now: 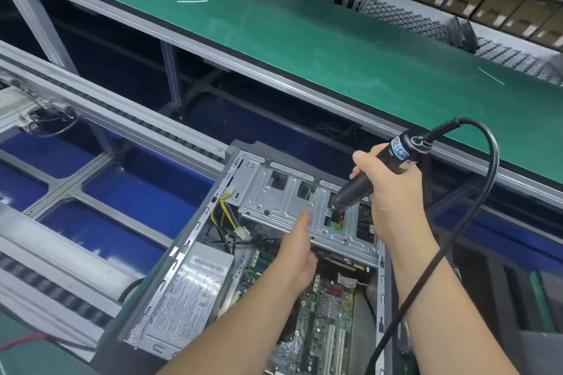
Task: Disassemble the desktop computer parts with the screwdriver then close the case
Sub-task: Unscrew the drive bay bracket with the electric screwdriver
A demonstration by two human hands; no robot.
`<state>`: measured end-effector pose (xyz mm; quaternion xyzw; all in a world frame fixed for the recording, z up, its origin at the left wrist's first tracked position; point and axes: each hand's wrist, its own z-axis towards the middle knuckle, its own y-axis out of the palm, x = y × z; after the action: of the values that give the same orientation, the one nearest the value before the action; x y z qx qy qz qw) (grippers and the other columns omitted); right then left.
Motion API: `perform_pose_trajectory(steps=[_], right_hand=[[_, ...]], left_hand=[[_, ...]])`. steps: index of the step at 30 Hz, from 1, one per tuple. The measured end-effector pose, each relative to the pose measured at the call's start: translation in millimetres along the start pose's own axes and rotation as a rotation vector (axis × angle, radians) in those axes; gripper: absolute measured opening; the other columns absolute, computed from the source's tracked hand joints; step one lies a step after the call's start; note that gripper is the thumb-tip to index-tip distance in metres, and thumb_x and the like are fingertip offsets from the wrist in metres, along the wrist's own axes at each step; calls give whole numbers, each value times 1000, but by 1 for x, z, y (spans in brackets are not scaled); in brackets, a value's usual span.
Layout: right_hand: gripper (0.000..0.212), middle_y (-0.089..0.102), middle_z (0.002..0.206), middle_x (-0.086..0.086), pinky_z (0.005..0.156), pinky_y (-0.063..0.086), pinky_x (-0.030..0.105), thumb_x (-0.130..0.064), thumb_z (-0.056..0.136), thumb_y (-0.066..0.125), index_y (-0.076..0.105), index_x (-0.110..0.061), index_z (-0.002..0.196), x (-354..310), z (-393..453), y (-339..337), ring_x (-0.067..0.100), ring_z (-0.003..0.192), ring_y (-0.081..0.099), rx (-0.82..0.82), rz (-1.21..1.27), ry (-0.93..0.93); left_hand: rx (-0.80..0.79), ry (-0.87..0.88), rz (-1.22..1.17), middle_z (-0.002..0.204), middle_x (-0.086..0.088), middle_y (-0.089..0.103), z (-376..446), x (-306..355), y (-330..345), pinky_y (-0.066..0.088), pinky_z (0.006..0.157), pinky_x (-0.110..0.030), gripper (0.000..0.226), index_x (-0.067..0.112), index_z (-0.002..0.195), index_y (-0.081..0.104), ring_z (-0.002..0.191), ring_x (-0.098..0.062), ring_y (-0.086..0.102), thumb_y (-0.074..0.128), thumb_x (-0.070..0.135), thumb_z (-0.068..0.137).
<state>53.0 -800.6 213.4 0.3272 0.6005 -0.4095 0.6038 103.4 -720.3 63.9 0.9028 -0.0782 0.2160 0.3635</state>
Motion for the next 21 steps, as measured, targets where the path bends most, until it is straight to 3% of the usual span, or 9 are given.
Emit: perform_pose_trajectory(steps=[3,16,21], right_hand=[[17,67,77,0,95,57,58,-48,61,80,70,-39,72,-1,3,2,28,83,65,-22,-31,2],[13,66,72,-3,90,58,55,-46,60,76,67,-41,68,-6,16,8,21,75,65,-133,-143,2],[13,66,74,0,92,58,60,-47,63,77,66,-41,69,-5,17,4,30,84,67,-167,-153,15]], left_hand=[[-13,7,5,150,-8,53,-1,1,-1,29,123,-48,59,17,147,50,141,-24,47,54,53,101],[37,50,75,166,-5,28,3,1,-6,18,126,-45,81,16,162,19,152,-22,28,55,54,100],[40,63,90,166,-4,27,2,1,-6,18,126,-44,81,17,162,19,152,-21,27,55,54,99]])
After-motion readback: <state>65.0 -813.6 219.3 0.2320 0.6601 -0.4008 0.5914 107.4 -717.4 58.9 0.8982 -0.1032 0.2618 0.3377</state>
